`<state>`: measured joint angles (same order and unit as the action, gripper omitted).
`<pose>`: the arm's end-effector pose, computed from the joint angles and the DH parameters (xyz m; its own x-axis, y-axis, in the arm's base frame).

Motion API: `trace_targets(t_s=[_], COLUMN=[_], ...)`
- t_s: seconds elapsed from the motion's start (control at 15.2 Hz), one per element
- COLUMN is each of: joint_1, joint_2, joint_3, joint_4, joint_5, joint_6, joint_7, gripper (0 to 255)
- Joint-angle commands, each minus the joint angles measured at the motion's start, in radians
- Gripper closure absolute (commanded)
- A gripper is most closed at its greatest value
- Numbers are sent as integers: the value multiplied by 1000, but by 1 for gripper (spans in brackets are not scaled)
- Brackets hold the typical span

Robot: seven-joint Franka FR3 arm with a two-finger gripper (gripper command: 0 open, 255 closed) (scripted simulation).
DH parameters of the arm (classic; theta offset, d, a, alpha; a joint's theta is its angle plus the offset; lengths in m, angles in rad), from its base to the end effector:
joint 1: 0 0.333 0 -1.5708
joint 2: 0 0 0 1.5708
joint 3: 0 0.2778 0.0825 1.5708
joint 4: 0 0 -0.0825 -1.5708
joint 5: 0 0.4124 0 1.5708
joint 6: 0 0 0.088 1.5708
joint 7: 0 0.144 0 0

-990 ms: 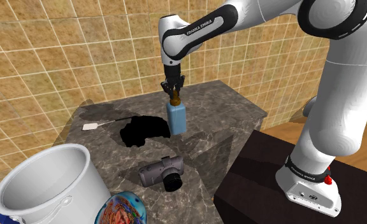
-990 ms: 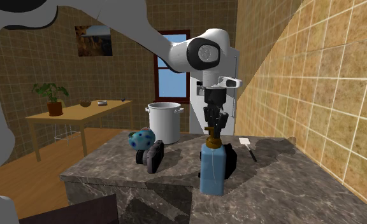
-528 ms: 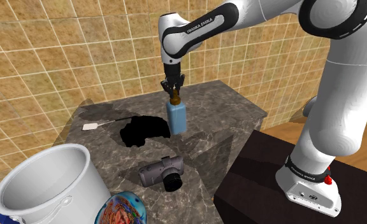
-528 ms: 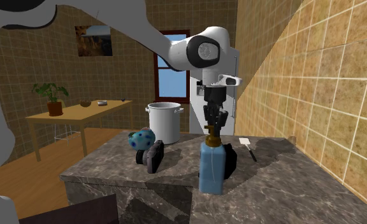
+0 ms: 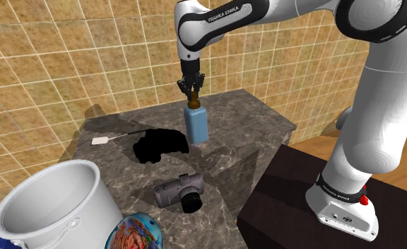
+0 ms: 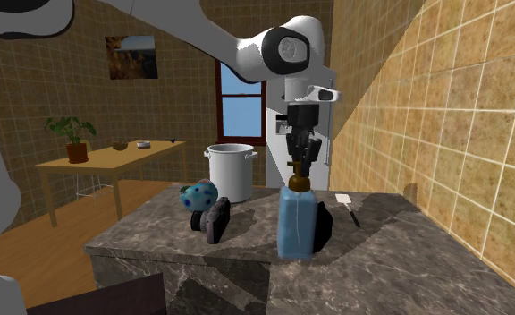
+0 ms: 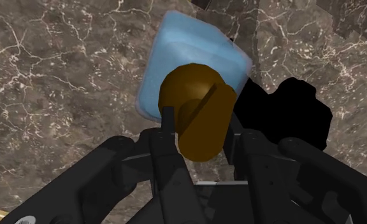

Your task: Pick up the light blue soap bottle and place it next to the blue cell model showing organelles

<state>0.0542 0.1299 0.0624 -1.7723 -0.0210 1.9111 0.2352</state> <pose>0.6200 0.0695 0.3985 0.9936 -0.1119 0.0116 -0.1121 -0.9937 0.0093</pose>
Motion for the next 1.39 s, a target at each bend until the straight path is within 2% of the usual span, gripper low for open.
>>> trace_targets(t_s=[0.0, 1.32], joint_1=[1, 3], joint_2=[-2, 14], joint_3=[1, 2], joint_4=[26, 317], joint_5=[0, 0], joint_6=[-27, -303], joint_7=[1, -2], gripper=[255, 255])
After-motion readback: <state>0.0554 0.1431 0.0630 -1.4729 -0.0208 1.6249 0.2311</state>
